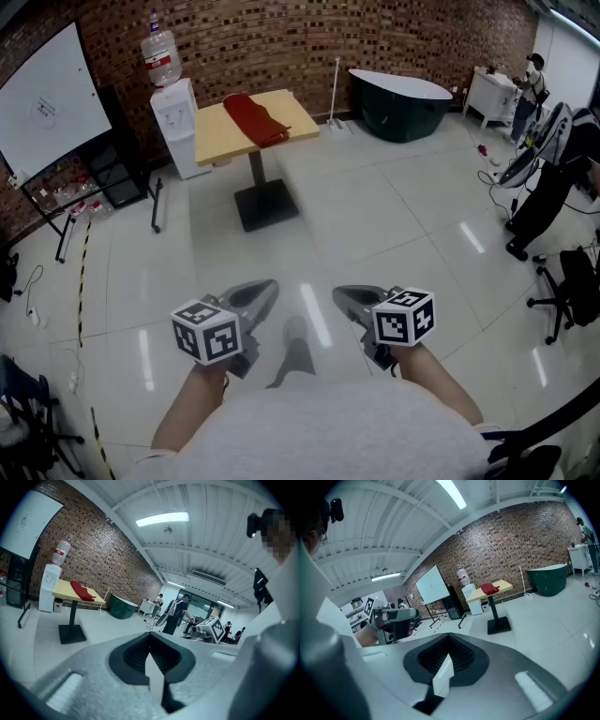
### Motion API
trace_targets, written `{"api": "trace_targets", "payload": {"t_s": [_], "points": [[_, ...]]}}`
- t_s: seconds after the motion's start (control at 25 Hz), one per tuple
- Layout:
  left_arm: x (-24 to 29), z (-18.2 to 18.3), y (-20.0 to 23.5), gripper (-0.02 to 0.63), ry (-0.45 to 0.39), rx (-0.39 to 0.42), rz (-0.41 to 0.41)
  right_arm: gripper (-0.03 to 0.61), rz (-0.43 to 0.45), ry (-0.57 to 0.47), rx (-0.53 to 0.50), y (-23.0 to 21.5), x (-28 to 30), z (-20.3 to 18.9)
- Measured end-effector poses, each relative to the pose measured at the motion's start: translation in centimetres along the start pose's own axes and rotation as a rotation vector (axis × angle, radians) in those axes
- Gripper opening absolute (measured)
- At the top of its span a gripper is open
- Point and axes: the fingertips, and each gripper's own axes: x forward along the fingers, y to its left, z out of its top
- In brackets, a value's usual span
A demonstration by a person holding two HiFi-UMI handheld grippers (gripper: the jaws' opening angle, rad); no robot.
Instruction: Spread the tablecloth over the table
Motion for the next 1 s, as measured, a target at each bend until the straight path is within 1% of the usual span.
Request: {"api": "trace_targets", "payload": {"t_s": [0.12, 0.2, 0.32, 0.44, 0.56, 0.64, 0.72, 0.8, 0.88, 1.0], "points": [[3.4, 2.6, 5.9, 0.0, 0.023, -0.013, 0.004, -0.002, -0.008, 0.002, 0.023, -4.2, 4.9, 3.2], [6.2, 5.4, 10.2, 0.002, 0.035, -0.016, 0.005, -0.002, -0.01, -0.001, 0.039, -7.4, 8.5, 6.3], [10.9, 11.5, 17.3, 0.0, 0.041, -0.008, 0.01, -0.002, -0.015, -0.014, 0.053, -13.0, 14.2, 13.0], [15.5, 17.8, 24.0, 0.001, 0.058, 0.025, 0.022, -0.002, -0.017, -0.04, 0.036, -17.7, 18.7, 20.3], [18.9, 22.9, 29.5, 0.0, 0.055, 0.044, 0.051, -0.002, -0.037, -0.061, 0.008, -21.8, 21.5, 25.4], [20.8, 24.9, 32.2, 0.0, 0.045, 0.045, 0.064, -0.002, -0.057, -0.069, 0.02, -24.4, 22.8, 27.2], [22.7, 25.3, 34.1, 0.002, 0.065, 0.044, 0.061, -0.002, -0.074, -0.068, 0.05, -26.6, 23.8, 27.9], [25.0, 25.4, 35.2, 0.002, 0.09, 0.045, 0.033, -0.002, -0.083, -0.063, 0.078, -28.7, 24.4, 28.4], [27.3, 26.2, 36.2, 0.002, 0.089, 0.044, 0.013, -0.002, -0.087, -0.059, 0.096, -30.9, 25.1, 29.3], [30.4, 27.6, 38.3, 0.003, 0.086, 0.054, 0.02, -0.002, -0.087, -0.048, 0.109, -33.8, 26.7, 30.7]]}}
